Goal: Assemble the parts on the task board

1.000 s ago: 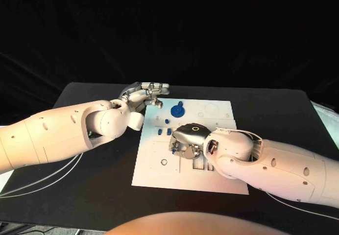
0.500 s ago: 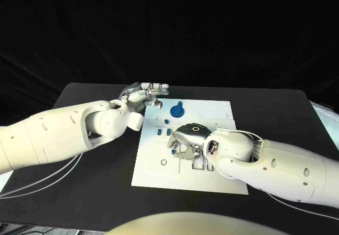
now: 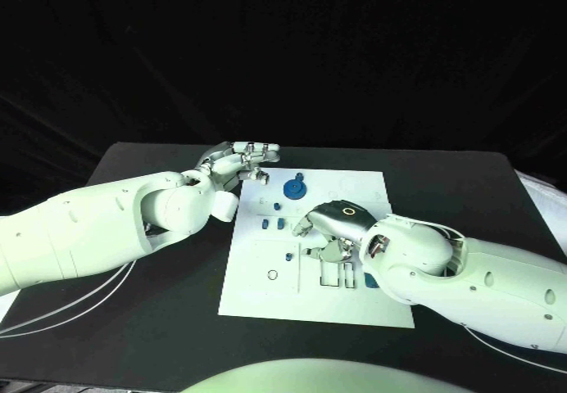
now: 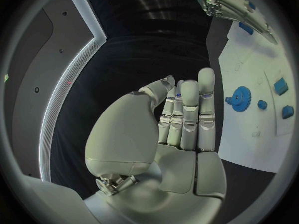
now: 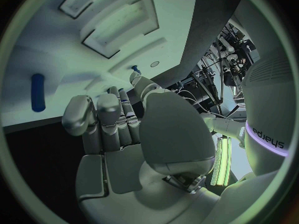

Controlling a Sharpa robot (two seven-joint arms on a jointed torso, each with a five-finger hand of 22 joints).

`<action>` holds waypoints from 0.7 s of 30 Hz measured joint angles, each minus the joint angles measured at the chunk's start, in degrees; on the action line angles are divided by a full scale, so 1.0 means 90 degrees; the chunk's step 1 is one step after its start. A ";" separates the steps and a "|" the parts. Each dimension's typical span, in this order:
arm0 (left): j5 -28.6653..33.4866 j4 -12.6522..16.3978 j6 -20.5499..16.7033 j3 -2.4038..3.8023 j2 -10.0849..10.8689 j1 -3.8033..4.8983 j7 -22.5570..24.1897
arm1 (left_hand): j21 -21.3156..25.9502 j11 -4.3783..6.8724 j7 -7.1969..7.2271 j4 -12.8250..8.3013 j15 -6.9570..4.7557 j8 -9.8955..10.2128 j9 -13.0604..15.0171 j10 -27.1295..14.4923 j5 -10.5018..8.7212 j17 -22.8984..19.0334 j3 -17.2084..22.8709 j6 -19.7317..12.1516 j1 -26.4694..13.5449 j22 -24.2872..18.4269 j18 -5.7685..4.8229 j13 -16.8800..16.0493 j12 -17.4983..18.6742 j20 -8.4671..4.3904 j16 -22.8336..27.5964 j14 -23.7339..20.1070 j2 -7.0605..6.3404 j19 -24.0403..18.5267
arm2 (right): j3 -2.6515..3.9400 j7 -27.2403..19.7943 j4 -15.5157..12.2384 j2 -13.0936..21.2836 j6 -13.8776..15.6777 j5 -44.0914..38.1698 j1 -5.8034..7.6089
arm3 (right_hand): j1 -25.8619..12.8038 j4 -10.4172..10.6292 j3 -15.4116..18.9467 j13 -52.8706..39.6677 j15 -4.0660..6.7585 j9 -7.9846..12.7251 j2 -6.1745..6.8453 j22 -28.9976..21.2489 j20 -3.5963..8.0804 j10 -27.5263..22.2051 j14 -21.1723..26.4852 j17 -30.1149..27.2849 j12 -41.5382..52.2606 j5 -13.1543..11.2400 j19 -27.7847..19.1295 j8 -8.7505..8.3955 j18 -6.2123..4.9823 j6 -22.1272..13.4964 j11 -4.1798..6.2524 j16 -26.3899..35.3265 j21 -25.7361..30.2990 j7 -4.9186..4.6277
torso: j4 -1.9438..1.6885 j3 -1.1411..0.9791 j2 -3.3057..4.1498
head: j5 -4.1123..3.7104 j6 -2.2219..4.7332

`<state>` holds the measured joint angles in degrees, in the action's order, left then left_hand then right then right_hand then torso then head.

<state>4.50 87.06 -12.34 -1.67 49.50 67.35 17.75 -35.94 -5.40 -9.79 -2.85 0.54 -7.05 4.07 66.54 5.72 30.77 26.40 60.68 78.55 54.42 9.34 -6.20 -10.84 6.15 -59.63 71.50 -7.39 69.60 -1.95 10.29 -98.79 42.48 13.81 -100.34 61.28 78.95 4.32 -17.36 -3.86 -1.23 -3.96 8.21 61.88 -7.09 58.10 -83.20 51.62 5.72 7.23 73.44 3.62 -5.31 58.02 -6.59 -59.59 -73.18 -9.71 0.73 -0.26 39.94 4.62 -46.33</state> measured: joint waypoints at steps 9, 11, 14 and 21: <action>0.0000 -0.0003 0.0000 0.0000 0.0006 -0.0004 -0.0004 | 0.0000 0.0000 0.0000 0.0000 0.0000 0.0000 0.0000 0.0000 0.0000 0.0000 0.0000 0.0000 0.0000 0.0000 0.0000 0.0000 0.0000 0.0000 0.0000 0.0000 0.0000 0.0000 | 0.0110 0.0200 -0.0253 0.0798 0.0050 0.0058 0.0474 | 0.0061 -0.0013 0.0281 0.0016 0.0082 0.0001 -0.0022 -0.0006 0.0072 -0.0086 -0.0013 -0.0074 0.0074 0.0000 0.0004 0.0000 0.0001 -0.0031 0.0151 0.0033 0.0033 0.0154 | 0.0002 0.0003 -0.0002 | -0.0106 0.0093; 0.0000 0.0000 0.0000 0.0000 0.0007 -0.0004 -0.0005 | 0.0000 0.0000 0.0000 0.0000 0.0000 0.0000 0.0000 0.0000 0.0000 0.0001 0.0000 0.0000 0.0000 0.0000 0.0000 -0.0001 0.0000 0.0000 0.0000 0.0000 0.0000 0.0000 | 0.0116 0.0257 -0.0252 0.0917 -0.0001 0.0063 0.0545 | 0.0095 0.0018 0.0419 0.0020 0.0103 0.0001 0.0013 -0.0039 0.0090 -0.0218 0.0000 -0.0124 0.0074 0.0000 -0.0015 0.0000 0.0000 -0.0044 0.0168 0.0071 0.0057 0.0209 | 0.0002 0.0005 -0.0002 | -0.0128 0.0112; 0.0000 0.0006 0.0001 0.0000 0.0007 -0.0004 -0.0006 | 0.0000 0.0000 0.0000 0.0000 0.0000 0.0000 0.0000 0.0000 0.0000 0.0001 0.0000 0.0000 0.0000 0.0001 0.0000 -0.0005 0.0000 0.0000 0.0000 0.0000 0.0000 0.0000 | 0.0116 0.0325 -0.0212 0.1039 -0.0125 0.0072 0.0597 | 0.0140 0.0078 0.0627 0.0020 0.0162 0.0001 0.0057 -0.0162 0.0151 -0.0390 0.0022 -0.0292 0.0074 0.0000 -0.0076 0.0000 -0.0086 -0.0064 0.0170 0.0220 0.0174 0.0235 | 0.0002 0.0007 -0.0002 | -0.0151 0.0135; 0.0000 0.0010 0.0000 0.0000 0.0007 -0.0010 -0.0006 | 0.0000 0.0000 -0.0023 -0.0020 0.0000 0.0000 0.0000 0.0000 0.0000 0.0001 -0.0019 -0.0024 0.0025 -0.0009 0.0000 -0.0005 0.0000 0.0000 0.0000 0.0000 0.0025 0.0000 | 0.0101 0.0371 -0.0061 0.1140 -0.0473 0.0101 0.0608 | 0.0278 0.0153 0.0814 0.0020 0.0184 0.0001 -0.0005 -0.0208 0.0151 -0.0480 0.0044 -0.0373 0.0074 0.0034 -0.0077 0.0000 -0.0097 -0.0055 0.0179 0.0261 0.0194 0.0262 | -0.0009 0.0000 0.0005 | -0.0172 0.0163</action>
<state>4.51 87.15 -12.33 -1.67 49.56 67.26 17.70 -35.94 -5.40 -10.00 -3.03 0.54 -7.05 4.07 66.54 5.72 30.78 26.23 60.46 78.77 54.34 9.35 -6.24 -10.84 6.15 -59.63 71.49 -7.17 69.60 -1.05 13.63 -99.34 52.75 9.55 -99.43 66.75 81.45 5.70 -10.04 -3.69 0.42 -3.95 8.16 60.01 -5.73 53.78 -82.80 48.27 6.38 7.53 72.75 3.62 -6.18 57.52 -4.98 -57.25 -71.44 -7.35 0.64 -0.26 39.99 3.08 -44.86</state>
